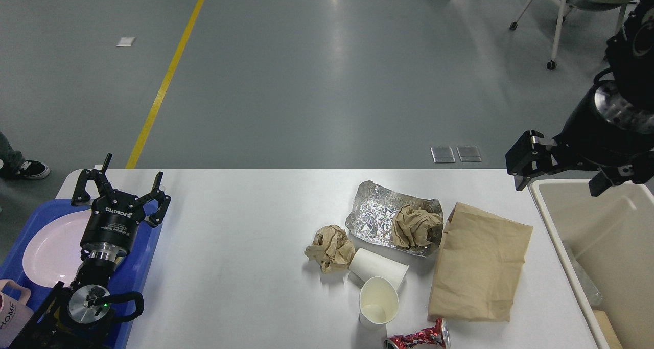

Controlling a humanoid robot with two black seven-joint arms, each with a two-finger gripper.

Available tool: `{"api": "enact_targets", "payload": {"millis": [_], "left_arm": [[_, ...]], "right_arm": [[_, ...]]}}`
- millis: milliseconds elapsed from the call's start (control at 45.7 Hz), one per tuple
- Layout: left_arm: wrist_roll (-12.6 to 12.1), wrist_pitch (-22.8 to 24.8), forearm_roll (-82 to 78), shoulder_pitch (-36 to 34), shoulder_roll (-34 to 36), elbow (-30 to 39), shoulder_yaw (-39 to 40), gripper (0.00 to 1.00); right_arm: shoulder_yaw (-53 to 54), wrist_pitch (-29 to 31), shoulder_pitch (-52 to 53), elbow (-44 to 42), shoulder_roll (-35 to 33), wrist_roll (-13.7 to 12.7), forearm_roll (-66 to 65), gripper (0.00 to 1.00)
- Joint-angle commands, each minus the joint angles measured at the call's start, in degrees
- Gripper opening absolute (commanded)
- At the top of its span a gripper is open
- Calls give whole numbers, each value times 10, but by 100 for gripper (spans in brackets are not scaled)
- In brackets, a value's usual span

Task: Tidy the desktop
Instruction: 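Move the right gripper over the brown paper bag and lower it, then grasp the brown paper bag with the right gripper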

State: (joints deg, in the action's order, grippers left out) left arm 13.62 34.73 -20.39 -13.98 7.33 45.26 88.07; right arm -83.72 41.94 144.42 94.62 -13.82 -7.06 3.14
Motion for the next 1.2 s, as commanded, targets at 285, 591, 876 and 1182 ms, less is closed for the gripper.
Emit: {"api": "enact_targets", "payload": {"millis": [285, 591, 876, 1182], "left_arm": [[0, 1, 0, 0, 0, 0, 0, 97], [0, 0, 0, 0, 1, 0, 0, 97], [0, 0, 0, 0, 1, 0, 0, 97], [0, 0, 0, 0, 0, 0, 0, 97]], "right_arm": [[9, -132, -172, -22, -103, 4, -9, 100], [102, -266, -434, -138, -89, 9, -9, 100], [161, -275, -622, -314, -66, 10, -7, 100], [205, -284, -674, -353, -56, 9, 1, 100]]}}
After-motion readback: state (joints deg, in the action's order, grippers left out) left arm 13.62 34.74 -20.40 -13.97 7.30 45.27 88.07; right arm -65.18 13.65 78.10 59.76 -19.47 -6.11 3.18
